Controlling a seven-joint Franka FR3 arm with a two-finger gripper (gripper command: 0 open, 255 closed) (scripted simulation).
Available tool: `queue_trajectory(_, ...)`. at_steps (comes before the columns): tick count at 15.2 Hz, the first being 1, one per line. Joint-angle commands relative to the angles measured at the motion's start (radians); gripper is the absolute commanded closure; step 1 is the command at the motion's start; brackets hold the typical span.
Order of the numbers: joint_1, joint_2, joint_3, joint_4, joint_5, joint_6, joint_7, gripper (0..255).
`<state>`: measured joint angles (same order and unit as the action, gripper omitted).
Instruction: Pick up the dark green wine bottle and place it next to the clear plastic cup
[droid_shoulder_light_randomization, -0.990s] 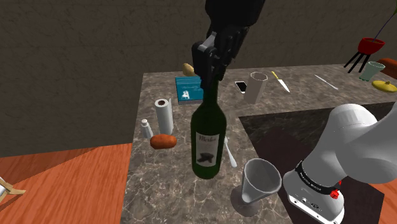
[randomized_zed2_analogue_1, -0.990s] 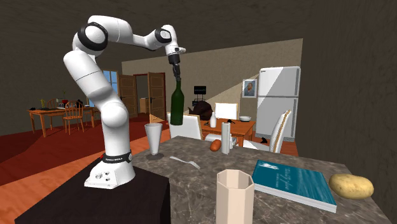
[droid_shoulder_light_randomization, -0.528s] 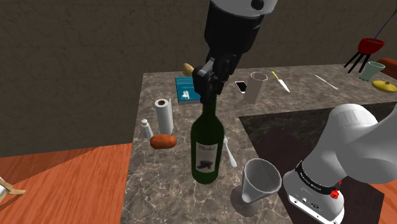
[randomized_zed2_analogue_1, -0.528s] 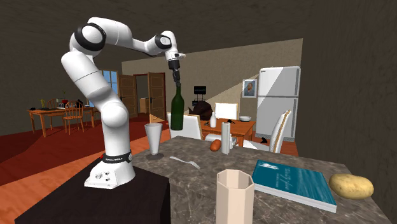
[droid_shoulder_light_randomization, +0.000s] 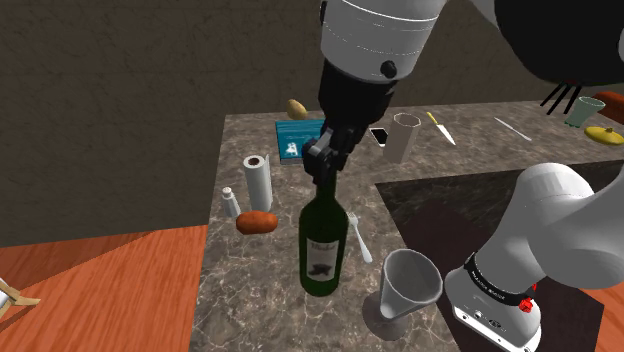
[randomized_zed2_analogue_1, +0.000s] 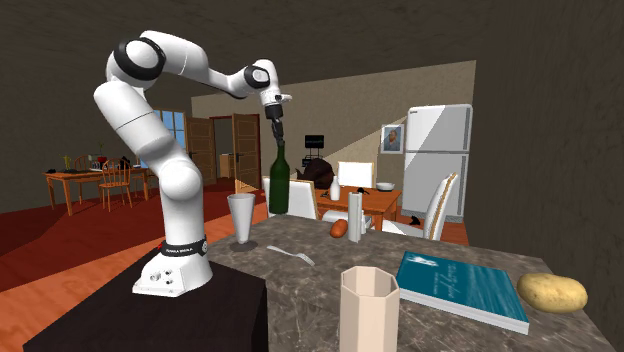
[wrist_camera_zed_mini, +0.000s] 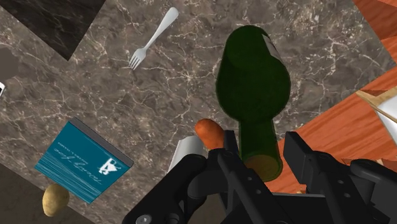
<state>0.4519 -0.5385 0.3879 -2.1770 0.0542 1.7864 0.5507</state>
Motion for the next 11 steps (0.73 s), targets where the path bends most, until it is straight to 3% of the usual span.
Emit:
queue_trajectory(1, 0.002, -0.003, 0.003, -0.031, 0.003, 0.029, 0.003, 255)
queue_trajectory(11, 0.009, -0.004, 0.02, -0.165, 0.012, 0.161, 0.015, 255)
